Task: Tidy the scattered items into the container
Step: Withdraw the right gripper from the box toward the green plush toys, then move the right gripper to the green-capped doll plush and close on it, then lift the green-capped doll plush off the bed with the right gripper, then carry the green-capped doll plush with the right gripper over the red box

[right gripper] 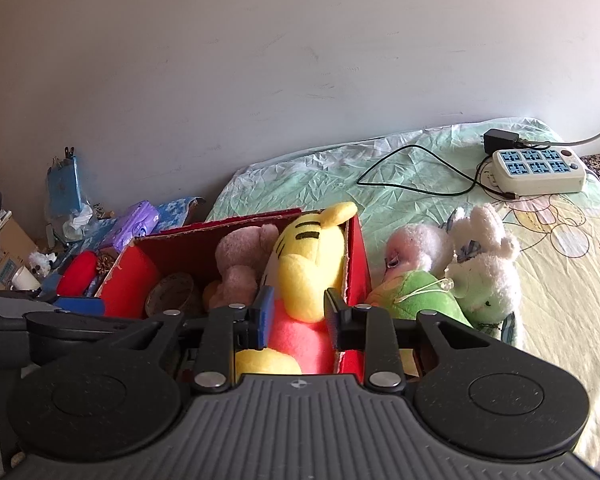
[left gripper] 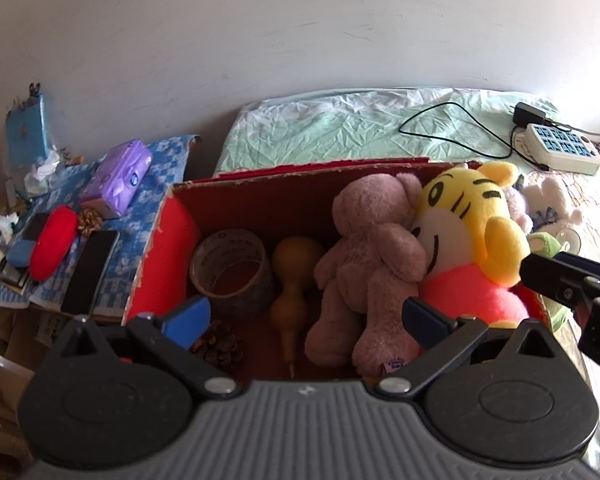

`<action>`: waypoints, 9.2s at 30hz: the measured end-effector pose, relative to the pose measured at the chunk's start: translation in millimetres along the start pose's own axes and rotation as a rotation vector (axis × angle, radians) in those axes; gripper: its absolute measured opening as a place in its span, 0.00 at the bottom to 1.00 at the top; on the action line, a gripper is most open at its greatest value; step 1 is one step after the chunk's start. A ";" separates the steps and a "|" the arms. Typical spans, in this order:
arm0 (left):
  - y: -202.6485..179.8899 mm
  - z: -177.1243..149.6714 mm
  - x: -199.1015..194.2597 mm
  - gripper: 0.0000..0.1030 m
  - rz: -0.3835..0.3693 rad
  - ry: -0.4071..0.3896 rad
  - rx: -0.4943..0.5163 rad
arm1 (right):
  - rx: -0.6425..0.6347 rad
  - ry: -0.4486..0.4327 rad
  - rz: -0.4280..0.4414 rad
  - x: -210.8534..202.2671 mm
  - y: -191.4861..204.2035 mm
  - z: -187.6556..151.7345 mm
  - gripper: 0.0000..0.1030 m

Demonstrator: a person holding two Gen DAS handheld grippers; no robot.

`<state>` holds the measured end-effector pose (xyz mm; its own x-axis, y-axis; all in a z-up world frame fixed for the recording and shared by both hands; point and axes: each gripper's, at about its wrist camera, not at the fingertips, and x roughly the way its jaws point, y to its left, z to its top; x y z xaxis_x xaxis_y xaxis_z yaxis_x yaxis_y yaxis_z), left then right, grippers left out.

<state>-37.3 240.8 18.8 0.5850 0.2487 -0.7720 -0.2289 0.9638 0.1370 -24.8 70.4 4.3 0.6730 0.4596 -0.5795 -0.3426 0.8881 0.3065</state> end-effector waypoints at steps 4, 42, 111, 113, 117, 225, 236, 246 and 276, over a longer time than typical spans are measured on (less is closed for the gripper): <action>-7.8 0.7 -6.6 0.99 0.014 -0.021 -0.014 | -0.017 0.023 0.002 1.3 -13.6 3.1 0.30; -170.3 -17.2 -43.3 0.97 -0.312 -0.109 0.154 | 0.073 0.159 -0.141 -16.6 -180.0 4.4 0.37; -200.0 -75.6 -30.7 0.97 -0.615 -0.033 0.298 | -0.071 0.539 0.387 -6.7 -221.5 11.9 0.51; -200.2 -75.4 -28.8 0.97 -0.637 -0.008 0.294 | -0.088 0.562 0.363 -11.3 -223.4 3.7 0.51; -195.7 -72.1 -26.6 0.97 -0.659 -0.016 0.312 | -0.063 0.543 0.259 -25.6 -236.4 -8.7 0.48; -155.5 -52.4 -25.8 0.65 -0.582 0.018 0.158 | 0.395 0.312 0.380 -27.7 -197.0 -23.9 0.48; -117.9 -18.5 -42.6 0.65 -0.670 -0.077 0.200 | 0.343 0.124 0.286 -59.3 -146.0 4.0 0.49; -65.8 1.6 -56.3 0.65 -0.716 -0.166 0.183 | 0.285 -0.016 0.236 -71.1 -89.7 22.1 0.49; 95.1 -7.2 26.2 0.67 -0.497 -0.116 -0.040 | 0.081 0.103 0.333 65.0 71.4 25.4 0.49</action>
<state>-49.4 338.3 7.1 0.7125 -0.2274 -0.6639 0.0703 0.9644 -0.2549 11.1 163.5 7.7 0.4620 0.7261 -0.5093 -0.4765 0.6875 0.5479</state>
